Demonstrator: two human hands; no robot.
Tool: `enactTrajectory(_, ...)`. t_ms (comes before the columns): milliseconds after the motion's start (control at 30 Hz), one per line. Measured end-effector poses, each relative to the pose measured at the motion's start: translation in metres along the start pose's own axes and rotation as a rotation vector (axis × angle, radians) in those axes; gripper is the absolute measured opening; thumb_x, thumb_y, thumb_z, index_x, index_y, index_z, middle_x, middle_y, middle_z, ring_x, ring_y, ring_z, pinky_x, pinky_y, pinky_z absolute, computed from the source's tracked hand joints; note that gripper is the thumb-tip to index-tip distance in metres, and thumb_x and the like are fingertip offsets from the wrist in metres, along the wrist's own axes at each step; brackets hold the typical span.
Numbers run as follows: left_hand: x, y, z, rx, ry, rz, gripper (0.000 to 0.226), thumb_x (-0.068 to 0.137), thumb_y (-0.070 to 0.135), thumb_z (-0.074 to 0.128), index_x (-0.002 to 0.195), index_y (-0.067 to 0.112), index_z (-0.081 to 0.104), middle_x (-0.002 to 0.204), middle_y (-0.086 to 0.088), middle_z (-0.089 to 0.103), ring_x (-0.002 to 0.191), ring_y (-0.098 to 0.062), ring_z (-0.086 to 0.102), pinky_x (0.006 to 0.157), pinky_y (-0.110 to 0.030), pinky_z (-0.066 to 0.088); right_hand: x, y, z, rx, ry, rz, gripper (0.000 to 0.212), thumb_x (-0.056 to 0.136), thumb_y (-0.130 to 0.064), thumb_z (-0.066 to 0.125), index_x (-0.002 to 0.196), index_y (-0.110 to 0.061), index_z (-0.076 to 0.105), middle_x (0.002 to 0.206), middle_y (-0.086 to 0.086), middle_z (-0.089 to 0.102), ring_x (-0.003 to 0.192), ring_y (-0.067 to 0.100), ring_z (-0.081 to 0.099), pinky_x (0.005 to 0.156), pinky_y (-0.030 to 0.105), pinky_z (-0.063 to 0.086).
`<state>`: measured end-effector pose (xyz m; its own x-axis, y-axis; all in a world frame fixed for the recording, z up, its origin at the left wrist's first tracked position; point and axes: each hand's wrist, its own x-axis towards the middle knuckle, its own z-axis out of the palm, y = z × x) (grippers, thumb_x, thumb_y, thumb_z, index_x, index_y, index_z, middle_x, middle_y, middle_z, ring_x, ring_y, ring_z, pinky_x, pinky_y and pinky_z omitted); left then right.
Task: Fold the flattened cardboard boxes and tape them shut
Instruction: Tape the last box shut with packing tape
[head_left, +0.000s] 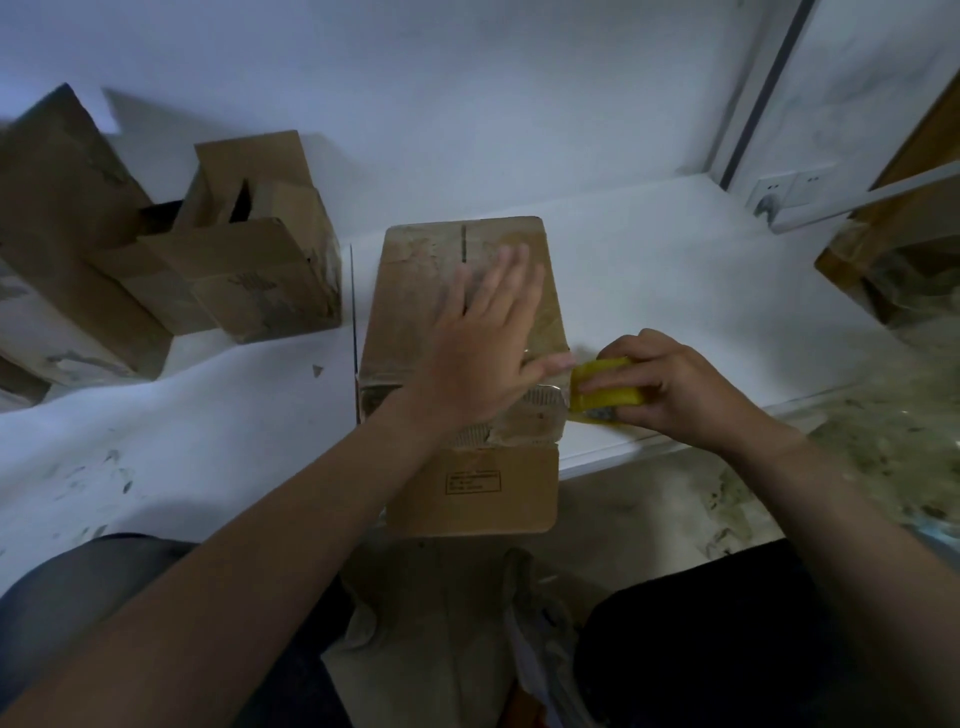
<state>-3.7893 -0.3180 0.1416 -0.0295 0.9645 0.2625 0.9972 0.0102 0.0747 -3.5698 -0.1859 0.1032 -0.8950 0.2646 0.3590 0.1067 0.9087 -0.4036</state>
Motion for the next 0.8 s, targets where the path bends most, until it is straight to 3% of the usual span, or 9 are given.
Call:
enactTrajectory(167,0.017,0.010,0.023,0.167,-0.127,0.041,0.114,0.082,0.087,0.024,0.159,0.007,0.000,0.166,-0.014,-0.011,0.153,-0.026,-0.014,0.121,-0.058,-0.008,-0.001,0.004,0.002,-0.001,0.009,-0.009,0.035,0.077,-0.025,0.085,0.111,-0.029,0.077,0.106,-0.003,0.066,0.083,0.017,0.053,0.078,0.010,0.034)
enactTrajectory(267,0.013,0.005,0.030,0.241,-0.092,0.096,0.121,0.075,0.091,0.022,0.159,0.004,0.009,0.167,-0.015,0.001,0.154,-0.029,-0.003,0.119,-0.062,-0.002,-0.003,0.005,0.002,-0.007,0.006,-0.007,0.034,0.077,-0.024,0.085,0.111,-0.030,0.078,0.108,-0.003,0.065,0.085,0.018,0.054,0.079,0.014,0.036)
enactTrajectory(400,0.007,-0.002,0.029,0.223,-0.093,0.051,0.125,0.073,0.091,0.028,0.158,0.002,0.008,0.167,-0.015,0.003,0.154,-0.029,-0.001,0.119,-0.062,0.008,-0.005,0.004,0.000,0.002,0.017,0.006,0.039,0.074,-0.019,0.088,0.110,-0.030,0.078,0.109,0.000,0.066,0.086,0.021,0.057,0.076,0.026,0.045)
enactTrajectory(567,-0.009,-0.021,0.026,0.173,-0.103,0.026,0.120,0.079,0.089,0.027,0.158,0.002,0.003,0.167,-0.016,-0.001,0.154,-0.029,-0.004,0.120,-0.060,0.007,-0.004,0.002,-0.002,-0.003,-0.001,0.008,0.038,0.073,-0.021,0.087,0.110,-0.029,0.078,0.110,0.002,0.067,0.089,0.020,0.058,0.077,0.022,0.042)
enactTrajectory(633,-0.016,-0.033,0.022,0.194,-0.105,0.020,0.120,0.078,0.091,0.018,0.157,0.001,0.006,0.166,-0.018,0.002,0.154,-0.029,-0.002,0.121,-0.059,0.003,-0.004,0.002,-0.002,0.002,-0.006,0.020,0.039,0.074,-0.022,0.087,0.110,-0.029,0.078,0.111,0.001,0.067,0.091,0.021,0.058,0.077,0.020,0.042)
enactTrajectory(700,-0.024,-0.046,0.017,0.207,-0.124,0.013,0.122,0.076,0.093,0.009,0.158,0.001,0.007,0.167,-0.017,0.004,0.154,-0.029,0.000,0.122,-0.059,0.002,-0.005,0.001,-0.001,0.025,-0.005,0.026,0.037,0.074,-0.025,0.086,0.110,-0.030,0.078,0.111,-0.001,0.067,0.091,0.021,0.059,0.077,0.024,0.046)
enactTrajectory(800,-0.036,-0.062,0.013,0.211,-0.104,0.057,0.117,0.080,0.090,0.013,0.157,0.002,0.013,0.166,-0.015,0.011,0.153,-0.024,0.002,0.120,-0.062,0.012,-0.005,0.001,0.001,0.039,-0.009,0.035,0.038,0.074,-0.025,0.087,0.110,-0.031,0.078,0.112,-0.002,0.066,0.093,0.021,0.059,0.077,0.029,0.050)
